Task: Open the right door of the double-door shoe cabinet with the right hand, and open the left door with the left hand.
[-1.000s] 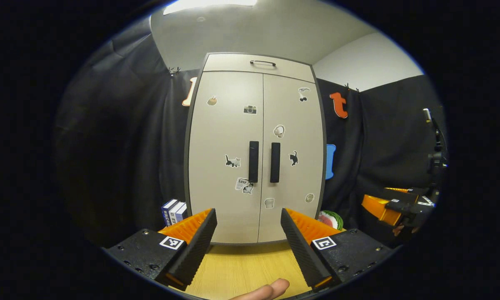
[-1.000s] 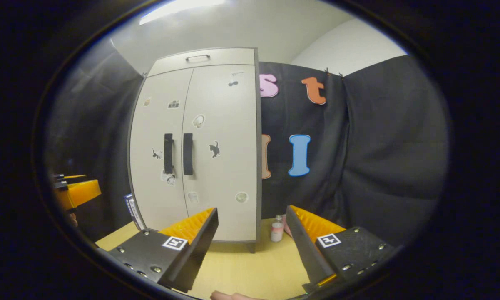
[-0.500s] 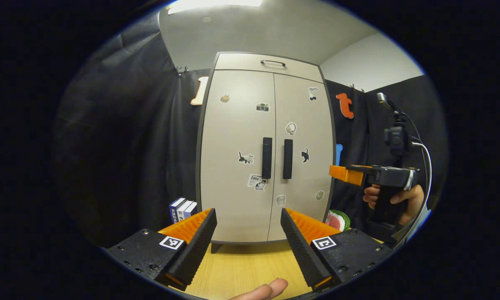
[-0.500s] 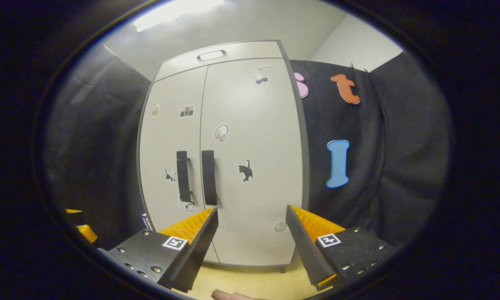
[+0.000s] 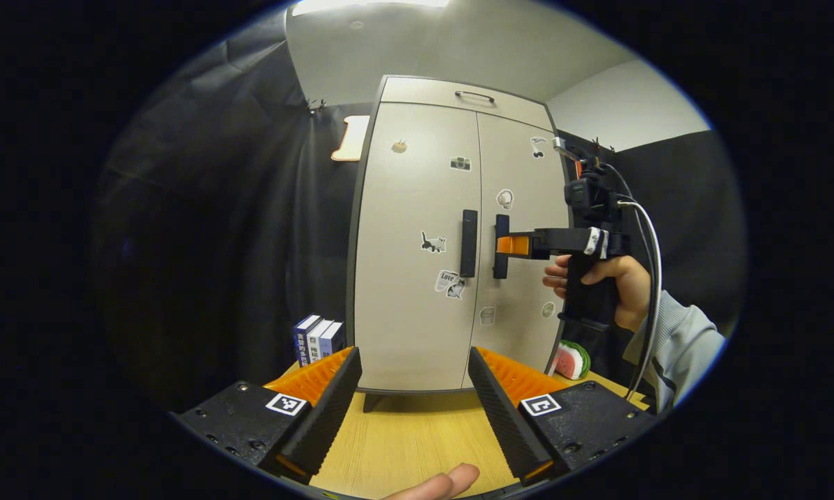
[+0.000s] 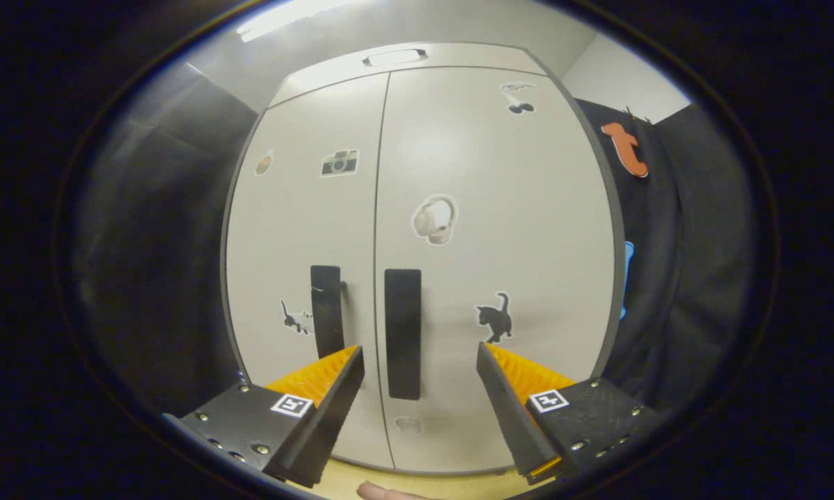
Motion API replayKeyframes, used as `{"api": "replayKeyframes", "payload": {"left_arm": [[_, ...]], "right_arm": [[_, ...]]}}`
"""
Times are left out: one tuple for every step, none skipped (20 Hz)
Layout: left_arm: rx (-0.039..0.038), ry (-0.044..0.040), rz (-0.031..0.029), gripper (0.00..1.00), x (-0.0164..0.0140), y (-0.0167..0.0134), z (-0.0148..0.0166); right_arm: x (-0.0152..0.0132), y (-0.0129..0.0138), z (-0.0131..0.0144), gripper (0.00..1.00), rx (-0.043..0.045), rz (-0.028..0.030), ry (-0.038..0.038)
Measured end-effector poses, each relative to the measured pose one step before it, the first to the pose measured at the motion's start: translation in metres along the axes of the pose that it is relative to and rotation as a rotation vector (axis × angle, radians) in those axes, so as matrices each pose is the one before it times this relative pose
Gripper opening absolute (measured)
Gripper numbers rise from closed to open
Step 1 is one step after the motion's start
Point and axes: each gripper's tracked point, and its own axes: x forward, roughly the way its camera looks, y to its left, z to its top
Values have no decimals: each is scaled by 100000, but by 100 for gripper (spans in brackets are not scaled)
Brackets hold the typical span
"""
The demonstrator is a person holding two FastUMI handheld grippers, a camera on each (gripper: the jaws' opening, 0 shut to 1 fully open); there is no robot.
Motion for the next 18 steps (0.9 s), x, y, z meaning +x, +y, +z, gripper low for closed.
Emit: {"api": "replayKeyframes", "payload": {"left_arm": [[-344, -281, -306, 96, -137, 425, -15], [-137, -430, -169, 96, -140, 406, 83], [94, -500, 2, 96, -54, 395, 181], [219, -271, 235, 96, -95, 415, 14], [334, -313, -99, 96, 133, 192, -29], [383, -502, -348, 96, 229, -27, -260], [509, 292, -91, 96, 93, 72, -294], [725, 446, 18, 96, -139, 153, -443], [689, 80, 10, 93, 57, 131, -174], [723, 652, -81, 96, 98, -2, -310], [444, 744, 251, 96, 119, 94, -274], [276, 672, 539, 96, 215, 199, -187], [420, 393, 118, 96, -24, 52, -10], [234, 103, 233, 96, 46, 47, -30], [104, -26, 339, 96, -74, 58, 126], [60, 1, 329, 96, 59, 68, 72], [-197, -163, 332, 96, -126, 28, 204], [-289, -375, 465, 96, -245, 90, 172]], "right_arm": [[622, 187, 293, 98, -792, -1593, -898], [726, 195, 0, 97, -1594, -1716, 33], [497, 234, 155, 97, -1080, -928, -733], [414, 252, -33, 97, -650, -447, -102], [293, 238, -113, 85, 441, -207, 531], [335, 405, -256, 77, 1106, 1198, 891], [297, 455, -135, 76, 1046, 1346, 398], [362, -1175, 91, 76, -685, -5640, -900], [-175, 70, 192, 55, 5467, 1454, 679], [845, 110, -585, 34, 3789, 340, 726], [83, -3, 182, 34, 3655, 2088, -78], [225, -33, -243, 34, 4500, 1781, 1704], [-148, 0, 164, 31, 3389, 1102, 59], [122, -96, -168, 35, -661, -42, 2491], [42, -18, 195, 34, -3975, -955, 453], [40, 46, -103, 30, -4656, -1710, 568], [-183, 19, 164, 34, -2966, -2365, -107], [167, 10, -152, 31, -923, -1190, 155]]}}
